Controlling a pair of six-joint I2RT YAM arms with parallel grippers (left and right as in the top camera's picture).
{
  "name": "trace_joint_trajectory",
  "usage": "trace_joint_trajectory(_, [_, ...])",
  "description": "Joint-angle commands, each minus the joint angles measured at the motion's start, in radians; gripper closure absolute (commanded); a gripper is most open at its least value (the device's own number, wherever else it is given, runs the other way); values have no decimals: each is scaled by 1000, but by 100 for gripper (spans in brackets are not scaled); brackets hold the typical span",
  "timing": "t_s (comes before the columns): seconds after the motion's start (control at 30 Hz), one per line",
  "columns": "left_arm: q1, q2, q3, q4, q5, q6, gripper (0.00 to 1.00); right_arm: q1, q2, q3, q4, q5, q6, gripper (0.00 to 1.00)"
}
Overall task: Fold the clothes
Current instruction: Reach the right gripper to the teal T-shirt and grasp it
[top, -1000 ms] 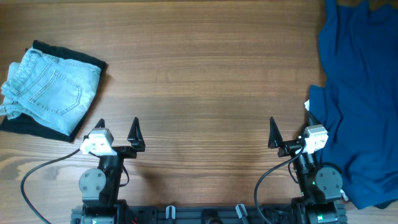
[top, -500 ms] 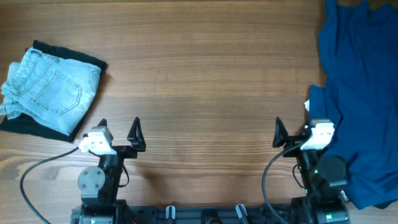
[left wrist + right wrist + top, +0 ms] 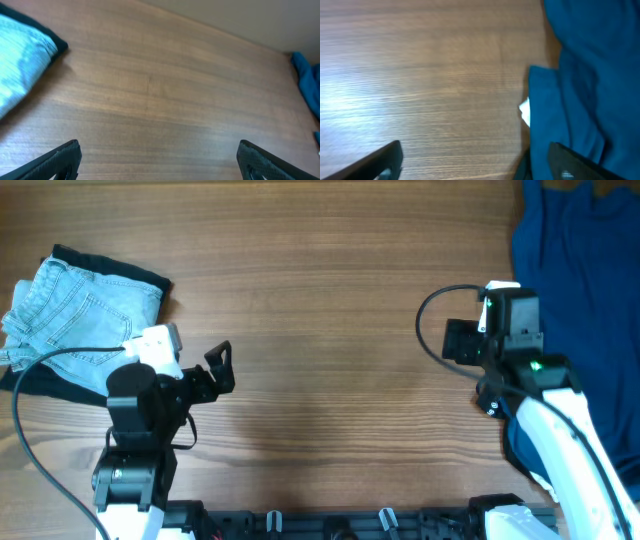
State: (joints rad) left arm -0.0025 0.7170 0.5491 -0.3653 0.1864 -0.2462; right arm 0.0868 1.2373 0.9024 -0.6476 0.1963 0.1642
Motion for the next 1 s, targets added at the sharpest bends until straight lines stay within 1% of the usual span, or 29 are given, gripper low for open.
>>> trace_joint_trajectory(0.0, [0,26,19,-7,42,-5,0,-83,114,13,-9,69,138,18])
trace_joint_trajectory(0.03, [0,29,19,-7,42,-5,0,-116,159,13,-16,69,159,24])
trace_joint_trajectory(0.07, [0,29,19,-7,42,-5,0,-139,191,13,-24,66,168,27])
trace_joint_trajectory(0.13, [0,29,19,-7,41,-5,0,-175,261,12,-35,65,177,27])
trace_joint_trajectory(0.23, [0,29,19,-7,42,-5,0,-187,328,5,-35,66,176,27])
trace_joint_trajectory(0.4, [0,29,19,-7,42,-5,0,-187,410,-1,-30,100,180,34])
trace_joint_trajectory(0.53, [0,29,19,-7,42,-5,0,-204,444,-1,3,126,180,35])
trace_joint_trajectory(0.6, [0,29,19,-7,42,-5,0,-217,460,-1,13,126,180,40])
trace_joint_trajectory(0.67, [0,29,19,-7,42,-5,0,-235,467,-1,19,130,180,47])
trace_joint_trajectory(0.73, [0,29,19,-7,42,-5,0,-251,467,-1,19,129,179,51])
trace_joint_trajectory(0.8, [0,29,19,-7,42,-5,0,-259,467,-1,19,129,179,63])
trace_joint_trajectory(0.83, [0,29,19,-7,42,-5,0,-259,467,-1,19,129,176,67])
trace_joint_trajectory(0.9, [0,29,19,-7,42,-5,0,-259,467,-1,21,129,176,80])
trace_joint_trajectory(0.97, [0,29,19,-7,42,-5,0,-259,467,-1,22,129,177,91])
